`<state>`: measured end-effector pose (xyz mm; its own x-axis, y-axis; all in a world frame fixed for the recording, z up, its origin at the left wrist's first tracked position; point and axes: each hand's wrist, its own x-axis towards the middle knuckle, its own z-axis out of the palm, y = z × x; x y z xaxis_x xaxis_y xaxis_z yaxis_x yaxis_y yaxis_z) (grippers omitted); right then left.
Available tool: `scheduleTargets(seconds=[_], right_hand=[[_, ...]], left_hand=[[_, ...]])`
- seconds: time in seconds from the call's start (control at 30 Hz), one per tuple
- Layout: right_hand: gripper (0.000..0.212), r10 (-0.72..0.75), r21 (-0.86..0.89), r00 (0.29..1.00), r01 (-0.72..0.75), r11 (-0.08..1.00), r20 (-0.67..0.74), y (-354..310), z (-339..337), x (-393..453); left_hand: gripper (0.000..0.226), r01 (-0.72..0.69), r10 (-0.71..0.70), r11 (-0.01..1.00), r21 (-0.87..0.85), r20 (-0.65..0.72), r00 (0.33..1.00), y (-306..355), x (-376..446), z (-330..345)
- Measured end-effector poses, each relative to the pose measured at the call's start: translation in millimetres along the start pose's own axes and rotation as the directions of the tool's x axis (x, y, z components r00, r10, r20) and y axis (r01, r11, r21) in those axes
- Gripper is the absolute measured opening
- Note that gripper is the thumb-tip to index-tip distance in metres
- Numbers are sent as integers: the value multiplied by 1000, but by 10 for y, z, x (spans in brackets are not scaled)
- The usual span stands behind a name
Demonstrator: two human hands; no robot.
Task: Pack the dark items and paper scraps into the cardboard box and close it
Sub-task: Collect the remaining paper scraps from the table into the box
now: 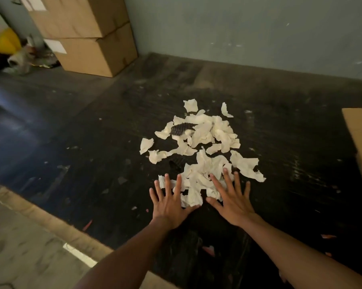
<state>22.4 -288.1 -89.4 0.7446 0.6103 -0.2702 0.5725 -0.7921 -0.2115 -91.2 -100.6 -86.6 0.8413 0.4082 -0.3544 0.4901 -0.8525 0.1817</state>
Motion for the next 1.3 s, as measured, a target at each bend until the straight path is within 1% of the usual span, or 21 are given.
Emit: scheduleTargets(seconds=[0.07, 0.1, 0.17, 0.23, 0.27, 0.33, 0.4, 0.47, 0.5, 0.57, 0.6, 0.67, 0.77, 0.87, 0.93, 0.97, 1.03, 1.1, 1.13, 1.2, 1.3], right_hand=[[74, -37, 28, 999, 38, 999, -36, -52, -70, 128], [72, -60, 47, 993, 65, 997, -102, -73, -110, 162], [63, -69, 124, 944, 115, 986, -324, -84, -203, 204], [54, 58, 239, 850, 81, 968, -524, -26, -291, 254], [52, 153, 299, 805, 32, 954, -574, 22, -327, 275], [52, 316, 365, 723, -95, 926, -614, 136, -378, 315], [56, 461, 421, 680, -240, 875, -570, 265, -388, 374], [61, 603, 501, 695, -389, 773, -391, 362, -355, 460], [64, 638, 525, 715, -440, 729, -287, 392, -329, 513], [65, 615, 526, 774, -464, 712, -151, 380, -295, 603], [64, 580, 528, 806, -442, 725, -122, 338, -290, 636], [62, 507, 558, 857, -374, 740, -97, 204, -288, 668], [58, 412, 566, 906, -292, 771, -94, -57, -257, 638], [52, 352, 548, 926, -225, 806, -137, -229, -222, 592], [50, 368, 500, 895, -205, 841, -253, -275, -269, 596], [48, 383, 467, 863, -203, 860, -330, -282, -328, 633], [41, 410, 444, 784, -193, 875, -466, -287, -491, 765], [33, 443, 478, 722, -177, 861, -531, -285, -705, 954], [31, 453, 495, 706, -165, 853, -544, -265, -818, 1072], [33, 468, 529, 718, -163, 833, -516, -184, -1041, 1336], [43, 432, 507, 801, -190, 841, -415, 44, -1300, 1833]], left_hand=[[115, -27, 27, 999, -23, 6, 1000, -27, 158, -132], [117, -51, 51, 998, -29, 6, 999, -49, 225, -199], [122, -145, 145, 989, -22, -2, 989, -117, 327, -346], [124, -279, 279, 960, 9, -13, 960, -236, 398, -476], [124, -332, 333, 943, 24, -16, 943, -318, 433, -516], [119, -385, 386, 922, 26, -26, 922, -490, 516, -551], [109, -365, 361, 931, -26, -92, 928, -629, 624, -561], [99, -257, 233, 956, -141, -165, 958, -690, 774, -587], [97, -184, 148, 960, -213, -175, 973, -689, 873, -610], [98, -67, 20, 945, -321, -146, 989, -644, 1076, -668], [98, -44, 2, 941, -334, -125, 992, -613, 1160, -691], [97, -81, 56, 953, -292, -93, 994, -541, 1250, -702], [93, -207, 196, 954, -219, -70, 978, -451, 1210, -657], [81, -295, 277, 944, -146, -132, 952, -475, 1156, -706], [77, -321, 295, 943, -86, -229, 928, -538, 1207, -823], [77, -334, 300, 939, -77, -285, 910, -564, 1266, -902], [76, -366, 303, 923, -118, -364, 881, -586, 1464, -1083], [74, -397, 311, 904, -157, -394, 865, -548, 1729, -1290], [72, -410, 320, 897, -165, -399, 859, -502, 1881, -1400], [67, -424, 334, 887, -186, -376, 864, -375, 2210, -1596], [68, -415, 348, 884, -216, -287, 892, -139, 2747, -1784]])
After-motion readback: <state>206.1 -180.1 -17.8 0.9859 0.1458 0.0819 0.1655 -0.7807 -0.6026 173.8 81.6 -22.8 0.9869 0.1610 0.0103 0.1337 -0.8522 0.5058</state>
